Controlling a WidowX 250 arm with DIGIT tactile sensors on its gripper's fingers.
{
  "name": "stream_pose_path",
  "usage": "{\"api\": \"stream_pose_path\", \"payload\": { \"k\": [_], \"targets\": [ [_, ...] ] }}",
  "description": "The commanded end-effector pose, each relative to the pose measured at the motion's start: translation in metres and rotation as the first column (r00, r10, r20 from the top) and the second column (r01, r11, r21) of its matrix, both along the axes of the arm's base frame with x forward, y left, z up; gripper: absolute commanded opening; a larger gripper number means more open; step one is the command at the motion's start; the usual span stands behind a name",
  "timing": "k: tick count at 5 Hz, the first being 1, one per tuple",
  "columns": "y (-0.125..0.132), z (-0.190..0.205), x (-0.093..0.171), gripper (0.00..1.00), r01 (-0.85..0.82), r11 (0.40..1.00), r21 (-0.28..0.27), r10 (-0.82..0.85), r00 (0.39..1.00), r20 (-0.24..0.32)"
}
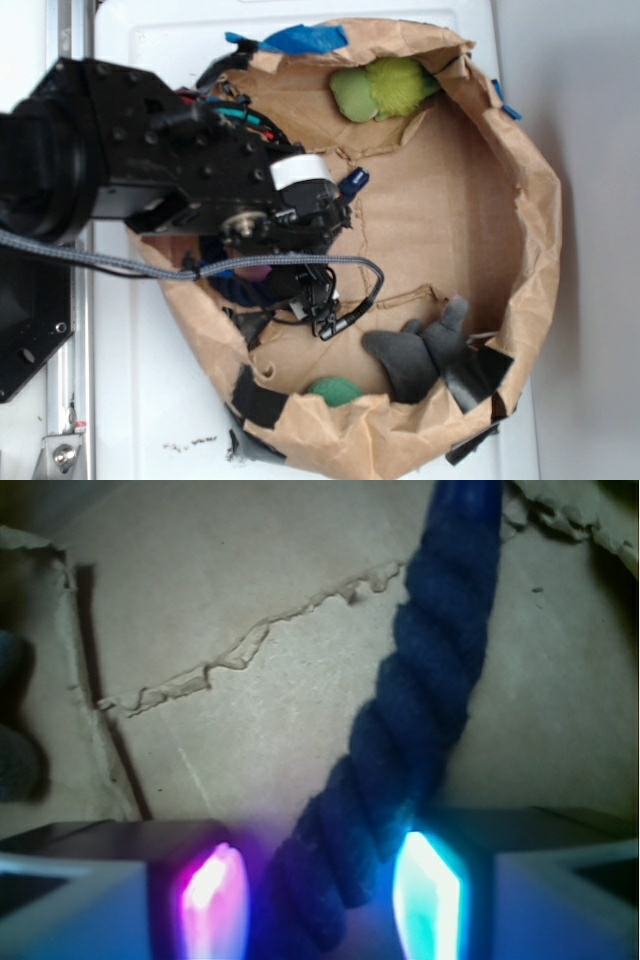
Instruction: Grab the blue rope.
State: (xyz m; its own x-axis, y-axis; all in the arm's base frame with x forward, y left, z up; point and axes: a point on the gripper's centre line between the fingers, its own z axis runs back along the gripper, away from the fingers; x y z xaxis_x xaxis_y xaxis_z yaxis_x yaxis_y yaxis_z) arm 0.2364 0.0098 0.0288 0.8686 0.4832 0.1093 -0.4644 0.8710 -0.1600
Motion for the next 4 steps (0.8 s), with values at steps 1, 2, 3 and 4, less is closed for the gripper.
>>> {"api": "stream_pose_path", "payload": {
  "k": [1, 2, 3, 4],
  "targets": [
    [0.012, 0.005, 0.005, 0.00, -0.022, 1.000, 0.023, 0.021, 0.999, 0.041],
    [0.013, 0.009, 0.008, 0.00, -0.027, 0.999, 0.020, 0.026, 0.998, 0.052],
    [0.014, 0.017, 0.012, 0.00, -0.030, 0.999, 0.022, 0.030, 0.999, 0.038],
    [0.010, 0.018, 0.016, 1.00, -0.026, 1.000, -0.007, 0.026, 0.999, 0.029]
  ]
}}
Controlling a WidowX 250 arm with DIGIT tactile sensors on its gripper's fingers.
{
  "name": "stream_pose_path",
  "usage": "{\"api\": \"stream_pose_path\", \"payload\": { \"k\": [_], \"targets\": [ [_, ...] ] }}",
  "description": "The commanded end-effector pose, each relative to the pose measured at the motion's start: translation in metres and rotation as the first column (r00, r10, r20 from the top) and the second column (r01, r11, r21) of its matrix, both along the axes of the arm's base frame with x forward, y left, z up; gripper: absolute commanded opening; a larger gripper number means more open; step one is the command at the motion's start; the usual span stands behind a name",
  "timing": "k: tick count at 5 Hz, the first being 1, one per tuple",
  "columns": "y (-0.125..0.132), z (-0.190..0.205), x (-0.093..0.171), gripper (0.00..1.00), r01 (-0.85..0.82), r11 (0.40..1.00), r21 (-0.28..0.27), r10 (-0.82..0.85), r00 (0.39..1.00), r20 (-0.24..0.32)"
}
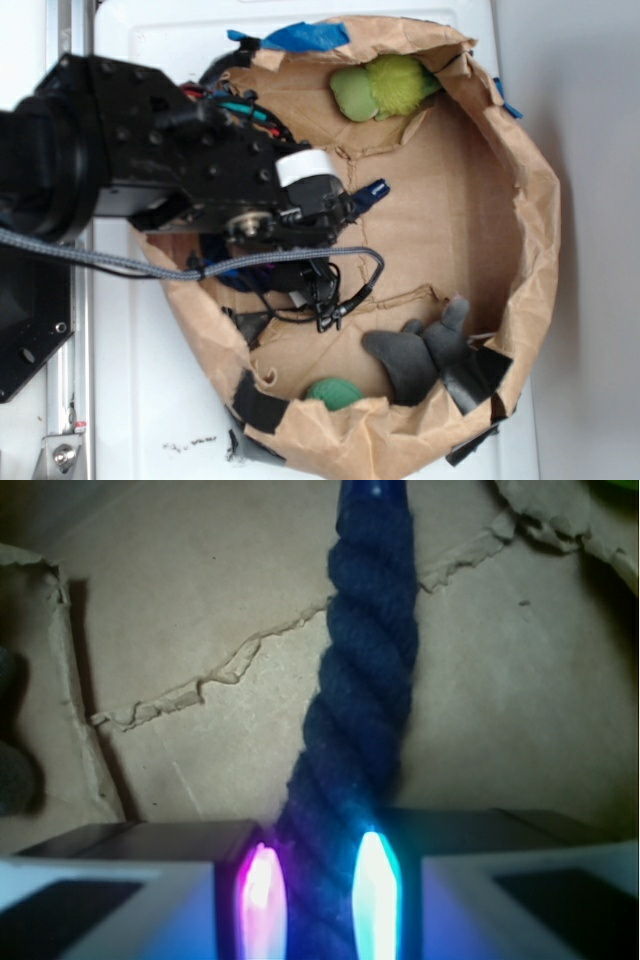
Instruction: Grab the blue rope.
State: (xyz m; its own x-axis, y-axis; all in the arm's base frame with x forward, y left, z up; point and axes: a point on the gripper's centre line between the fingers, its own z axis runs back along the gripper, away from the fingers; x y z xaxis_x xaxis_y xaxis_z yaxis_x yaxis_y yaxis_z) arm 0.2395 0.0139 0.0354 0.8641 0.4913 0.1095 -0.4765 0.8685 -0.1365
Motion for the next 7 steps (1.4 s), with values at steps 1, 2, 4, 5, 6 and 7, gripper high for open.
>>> {"api": "stream_pose_path", "payload": {
  "k": [1, 2, 4, 5, 6, 7],
  "targets": [
    [0.005, 0.006, 0.015, 1.00, -0.011, 1.000, -0.023, 0.012, 0.999, 0.040],
    [0.006, 0.006, 0.013, 1.00, -0.011, 0.999, -0.035, 0.013, 0.999, 0.036],
    [0.015, -0.015, 0.012, 1.00, 0.000, 1.000, -0.028, 0.000, 1.000, -0.001],
    [0.015, -0.018, 0.012, 1.00, -0.001, 0.999, -0.035, 0.001, 1.000, -0.013],
    [0.015, -0.022, 0.012, 1.00, 0.005, 1.000, -0.016, -0.005, 1.000, -0.014],
    [0.017, -0.022, 0.009, 0.00, -0.003, 1.000, -0.016, 0.003, 1.000, -0.008]
  ]
}}
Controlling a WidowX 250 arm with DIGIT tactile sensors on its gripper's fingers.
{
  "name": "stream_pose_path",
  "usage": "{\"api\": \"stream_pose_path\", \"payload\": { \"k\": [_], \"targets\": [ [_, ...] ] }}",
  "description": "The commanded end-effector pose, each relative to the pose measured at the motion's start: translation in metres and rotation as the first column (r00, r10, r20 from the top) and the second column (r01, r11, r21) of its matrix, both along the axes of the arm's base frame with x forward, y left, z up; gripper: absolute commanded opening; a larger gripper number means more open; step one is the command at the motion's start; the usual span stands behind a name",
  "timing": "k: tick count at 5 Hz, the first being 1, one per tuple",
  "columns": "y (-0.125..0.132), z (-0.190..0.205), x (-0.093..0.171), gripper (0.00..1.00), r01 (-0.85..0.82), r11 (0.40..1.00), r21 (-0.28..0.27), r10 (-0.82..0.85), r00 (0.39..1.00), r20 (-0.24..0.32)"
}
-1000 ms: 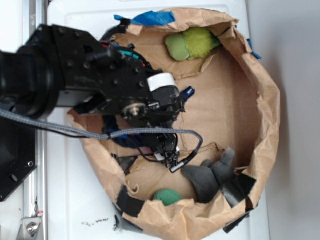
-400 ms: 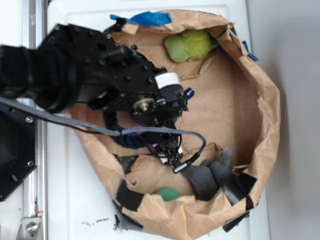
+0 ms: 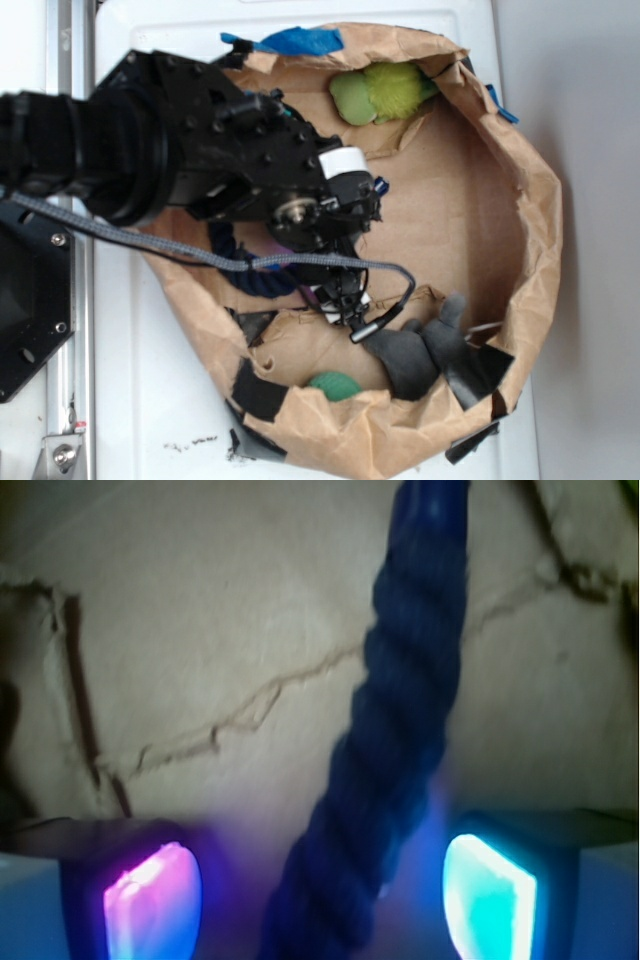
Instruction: Grab the blue rope.
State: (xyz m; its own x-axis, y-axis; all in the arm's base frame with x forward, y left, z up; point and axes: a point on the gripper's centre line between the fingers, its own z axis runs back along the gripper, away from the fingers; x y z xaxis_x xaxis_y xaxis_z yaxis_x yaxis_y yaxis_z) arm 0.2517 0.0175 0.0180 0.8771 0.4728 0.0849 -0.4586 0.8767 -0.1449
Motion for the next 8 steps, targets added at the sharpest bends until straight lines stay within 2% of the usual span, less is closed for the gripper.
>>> {"api": "stream_pose_path", "payload": {
  "k": [1, 4, 5, 6, 7, 8],
  "targets": [
    [0.013, -0.003, -0.004, 0.00, -0.019, 1.000, 0.005, 0.019, 1.000, 0.014],
    [0.013, 0.014, -0.001, 0.00, -0.005, 1.000, 0.020, 0.004, 1.000, 0.016],
    [0.011, 0.050, 0.006, 0.00, 0.026, 0.999, 0.029, -0.027, 1.000, 0.013],
    [0.006, 0.100, 0.012, 0.00, 0.028, 0.999, -0.044, -0.025, 0.998, 0.062],
    [0.006, 0.150, 0.010, 0.00, 0.061, 0.997, -0.038, -0.059, 0.996, 0.062],
    [0.004, 0.190, 0.001, 0.00, 0.059, 0.998, -0.008, -0.058, 0.997, 0.043]
  ]
}}
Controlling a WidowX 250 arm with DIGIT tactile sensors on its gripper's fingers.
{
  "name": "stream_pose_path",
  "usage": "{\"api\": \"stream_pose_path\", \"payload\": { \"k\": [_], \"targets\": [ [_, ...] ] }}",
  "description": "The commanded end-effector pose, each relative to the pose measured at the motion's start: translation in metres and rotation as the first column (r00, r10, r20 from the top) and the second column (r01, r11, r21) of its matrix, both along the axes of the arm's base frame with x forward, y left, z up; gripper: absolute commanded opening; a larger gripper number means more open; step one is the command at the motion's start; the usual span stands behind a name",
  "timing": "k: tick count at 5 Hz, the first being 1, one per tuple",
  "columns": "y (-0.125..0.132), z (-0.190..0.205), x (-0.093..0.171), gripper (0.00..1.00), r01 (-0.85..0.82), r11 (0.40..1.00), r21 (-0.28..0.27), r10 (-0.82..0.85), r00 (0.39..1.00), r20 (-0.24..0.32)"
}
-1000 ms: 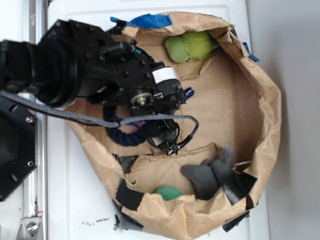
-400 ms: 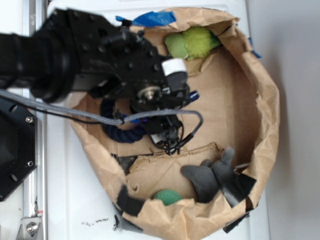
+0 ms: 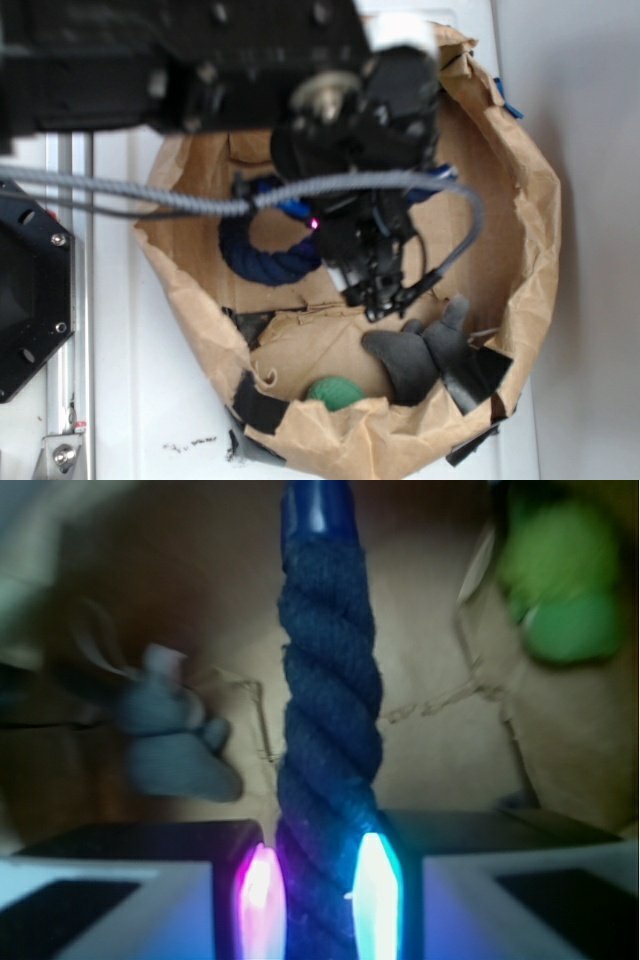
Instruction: Grab the blue rope.
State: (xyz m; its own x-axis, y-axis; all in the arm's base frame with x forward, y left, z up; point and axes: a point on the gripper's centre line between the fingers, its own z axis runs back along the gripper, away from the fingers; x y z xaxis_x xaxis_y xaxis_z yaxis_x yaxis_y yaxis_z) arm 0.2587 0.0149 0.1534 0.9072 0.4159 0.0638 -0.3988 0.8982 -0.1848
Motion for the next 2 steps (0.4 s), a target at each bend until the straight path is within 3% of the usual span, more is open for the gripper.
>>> {"api": "stream_pose_path", "payload": {
  "k": [1, 2],
  "targets": [
    [0.0031, 0.0609, -0.0092, 0.00, 0.004, 0.999, 0.032, -0.005, 1.000, 0.027],
    [0.0031, 0.0559, -0.0067, 0.00, -0.005, 0.999, 0.046, 0.003, 0.999, 0.047]
  ]
}}
